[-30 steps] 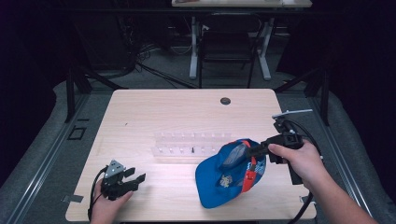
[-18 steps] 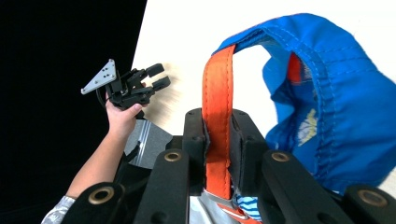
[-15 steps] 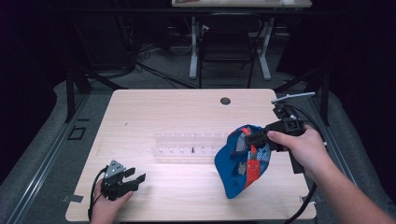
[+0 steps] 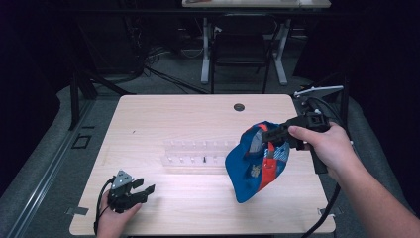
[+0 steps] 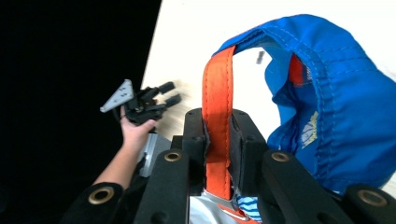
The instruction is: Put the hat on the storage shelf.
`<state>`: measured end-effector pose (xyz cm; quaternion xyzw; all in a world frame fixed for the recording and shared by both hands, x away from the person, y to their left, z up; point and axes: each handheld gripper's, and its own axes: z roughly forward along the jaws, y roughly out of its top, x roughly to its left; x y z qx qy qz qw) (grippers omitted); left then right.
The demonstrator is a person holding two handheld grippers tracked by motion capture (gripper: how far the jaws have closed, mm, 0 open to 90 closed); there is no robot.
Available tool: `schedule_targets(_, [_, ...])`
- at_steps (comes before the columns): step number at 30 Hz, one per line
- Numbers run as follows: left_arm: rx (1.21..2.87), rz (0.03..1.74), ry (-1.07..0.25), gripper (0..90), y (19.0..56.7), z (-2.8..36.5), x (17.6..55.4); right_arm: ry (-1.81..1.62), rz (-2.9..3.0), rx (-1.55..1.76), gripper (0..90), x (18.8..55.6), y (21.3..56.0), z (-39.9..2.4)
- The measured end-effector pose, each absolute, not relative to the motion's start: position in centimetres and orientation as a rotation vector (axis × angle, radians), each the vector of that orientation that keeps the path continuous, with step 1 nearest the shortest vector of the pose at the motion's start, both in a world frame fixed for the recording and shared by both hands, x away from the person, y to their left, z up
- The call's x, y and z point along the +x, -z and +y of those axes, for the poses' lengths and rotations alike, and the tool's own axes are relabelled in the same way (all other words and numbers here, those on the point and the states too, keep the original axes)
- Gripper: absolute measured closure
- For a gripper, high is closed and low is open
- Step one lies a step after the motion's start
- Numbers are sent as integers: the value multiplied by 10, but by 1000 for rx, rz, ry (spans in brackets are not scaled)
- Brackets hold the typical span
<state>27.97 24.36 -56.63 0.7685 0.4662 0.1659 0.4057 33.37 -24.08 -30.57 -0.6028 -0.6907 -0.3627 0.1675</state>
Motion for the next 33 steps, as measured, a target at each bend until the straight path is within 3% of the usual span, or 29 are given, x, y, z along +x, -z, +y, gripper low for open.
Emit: schedule_targets(33, [1950,1162,-400,457,567,240,281,1170,-1899,-1649,781,383,270,-177])
